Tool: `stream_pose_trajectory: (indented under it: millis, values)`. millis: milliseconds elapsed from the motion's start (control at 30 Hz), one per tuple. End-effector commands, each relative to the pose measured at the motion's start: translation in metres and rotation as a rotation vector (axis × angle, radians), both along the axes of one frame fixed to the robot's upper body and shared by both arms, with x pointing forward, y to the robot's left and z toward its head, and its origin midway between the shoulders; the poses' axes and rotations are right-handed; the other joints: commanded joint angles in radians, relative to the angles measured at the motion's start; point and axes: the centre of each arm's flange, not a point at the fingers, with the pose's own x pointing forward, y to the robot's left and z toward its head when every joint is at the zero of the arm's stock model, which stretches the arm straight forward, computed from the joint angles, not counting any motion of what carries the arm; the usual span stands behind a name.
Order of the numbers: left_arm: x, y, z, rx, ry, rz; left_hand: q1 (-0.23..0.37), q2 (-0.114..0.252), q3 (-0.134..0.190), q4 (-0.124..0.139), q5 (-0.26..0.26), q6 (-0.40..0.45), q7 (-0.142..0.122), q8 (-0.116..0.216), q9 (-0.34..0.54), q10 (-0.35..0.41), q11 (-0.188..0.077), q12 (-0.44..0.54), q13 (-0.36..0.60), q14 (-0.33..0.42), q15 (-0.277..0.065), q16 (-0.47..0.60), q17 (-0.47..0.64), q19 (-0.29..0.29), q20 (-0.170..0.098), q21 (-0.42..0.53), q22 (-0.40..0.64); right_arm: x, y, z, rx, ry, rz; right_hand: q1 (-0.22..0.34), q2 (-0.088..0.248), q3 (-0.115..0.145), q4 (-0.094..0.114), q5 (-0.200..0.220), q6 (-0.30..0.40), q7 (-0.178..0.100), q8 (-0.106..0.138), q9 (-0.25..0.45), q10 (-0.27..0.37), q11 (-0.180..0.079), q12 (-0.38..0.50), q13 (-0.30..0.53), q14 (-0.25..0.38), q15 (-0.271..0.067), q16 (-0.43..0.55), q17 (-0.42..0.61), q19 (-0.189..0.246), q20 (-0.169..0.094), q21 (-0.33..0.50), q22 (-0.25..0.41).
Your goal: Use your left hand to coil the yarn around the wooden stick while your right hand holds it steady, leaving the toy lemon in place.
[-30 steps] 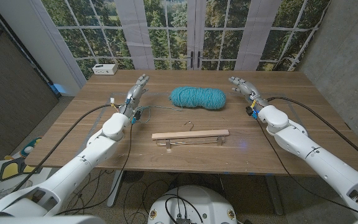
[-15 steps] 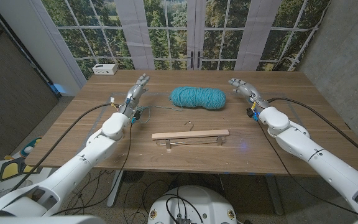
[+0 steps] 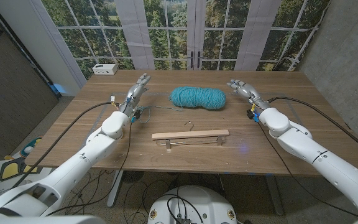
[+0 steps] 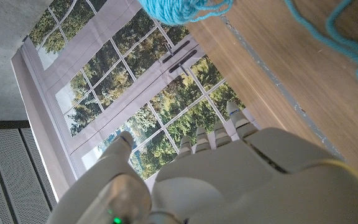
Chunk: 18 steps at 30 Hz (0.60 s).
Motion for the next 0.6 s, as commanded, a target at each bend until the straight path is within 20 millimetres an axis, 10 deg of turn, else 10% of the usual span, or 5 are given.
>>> stream_pose_trajectory:
  millis: [33,600]
  values:
    - [0.004,-0.001,0.004,0.021,0.003,-0.016,0.008,-0.003,0.003,-0.009,-0.001,0.007,0.002,0.0,0.004,0.003,0.001,0.002,0.006,0.009,0.003,-0.002,0.003,0.006,0.004,-0.003,0.002,-0.019,0.006,-0.001,-0.111,-0.022,-0.07,0.016,0.001,0.002,-0.011,-0.002,0.004,-0.007,-0.001,0.002,0.007,0.003,0.001,0.002,0.004,0.001,0.006,0.002,0.01,-0.001,-0.007,0.005]
    - [0.009,-0.004,0.01,0.061,0.009,-0.049,0.009,-0.006,0.0,-0.014,-0.002,0.009,0.002,-0.002,0.004,0.004,0.0,0.0,0.006,0.009,0.003,-0.004,0.003,0.005,0.008,-0.006,0.003,-0.053,0.016,-0.005,-0.28,-0.054,-0.167,0.04,0.012,0.013,-0.026,-0.006,0.022,-0.016,0.004,0.003,0.033,-0.006,0.009,0.003,0.031,-0.011,0.014,0.002,0.029,-0.006,-0.009,0.004]
